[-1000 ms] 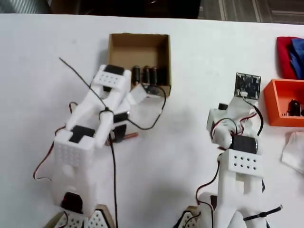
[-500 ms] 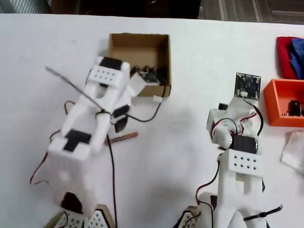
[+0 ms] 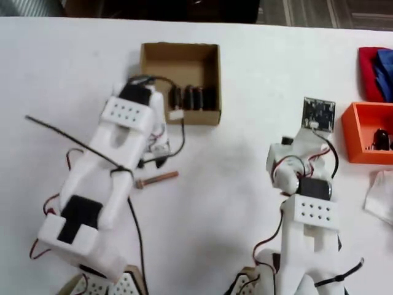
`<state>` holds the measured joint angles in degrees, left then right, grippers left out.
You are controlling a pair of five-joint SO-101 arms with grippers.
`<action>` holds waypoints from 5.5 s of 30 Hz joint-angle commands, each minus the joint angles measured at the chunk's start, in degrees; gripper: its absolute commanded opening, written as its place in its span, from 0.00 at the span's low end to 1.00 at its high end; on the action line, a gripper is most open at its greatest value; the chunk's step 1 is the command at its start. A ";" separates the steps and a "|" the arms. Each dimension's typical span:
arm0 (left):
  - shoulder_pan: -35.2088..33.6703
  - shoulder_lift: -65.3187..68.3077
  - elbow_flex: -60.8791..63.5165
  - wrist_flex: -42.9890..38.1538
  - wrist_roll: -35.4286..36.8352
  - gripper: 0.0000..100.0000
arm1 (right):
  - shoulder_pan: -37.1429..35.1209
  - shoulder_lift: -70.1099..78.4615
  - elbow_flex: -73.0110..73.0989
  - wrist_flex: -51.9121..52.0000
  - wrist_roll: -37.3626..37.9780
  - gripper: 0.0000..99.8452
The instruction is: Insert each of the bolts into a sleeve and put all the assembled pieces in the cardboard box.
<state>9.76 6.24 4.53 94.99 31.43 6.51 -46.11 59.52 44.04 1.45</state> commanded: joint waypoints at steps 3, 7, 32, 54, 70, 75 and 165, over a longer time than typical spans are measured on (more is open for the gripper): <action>-0.44 -0.35 5.14 -3.52 7.21 0.13 | 0.04 -2.42 -0.44 -1.36 0.09 0.02; -0.88 4.66 5.23 -3.69 12.84 0.13 | 0.04 -2.42 -0.44 -1.36 0.09 0.02; -1.58 23.74 -11.91 -2.29 17.93 0.13 | 0.04 -2.42 -0.44 -1.36 0.09 0.02; -1.67 23.74 -24.13 5.45 17.93 0.13 | 0.04 -2.07 -0.44 -1.36 0.09 0.02; -5.54 31.12 -28.44 4.84 26.55 0.13 | 0.04 -2.07 -0.44 -1.36 0.09 0.02; -5.27 33.58 -28.44 4.84 27.52 0.13 | 0.04 -2.07 -0.44 -1.36 0.09 0.02; -25.85 10.64 8.04 -41.41 -40.70 0.14 | 0.04 -2.51 -0.44 -1.36 0.18 0.02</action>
<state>-15.91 18.55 13.14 54.64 -9.19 6.51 -46.11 59.52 44.04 1.45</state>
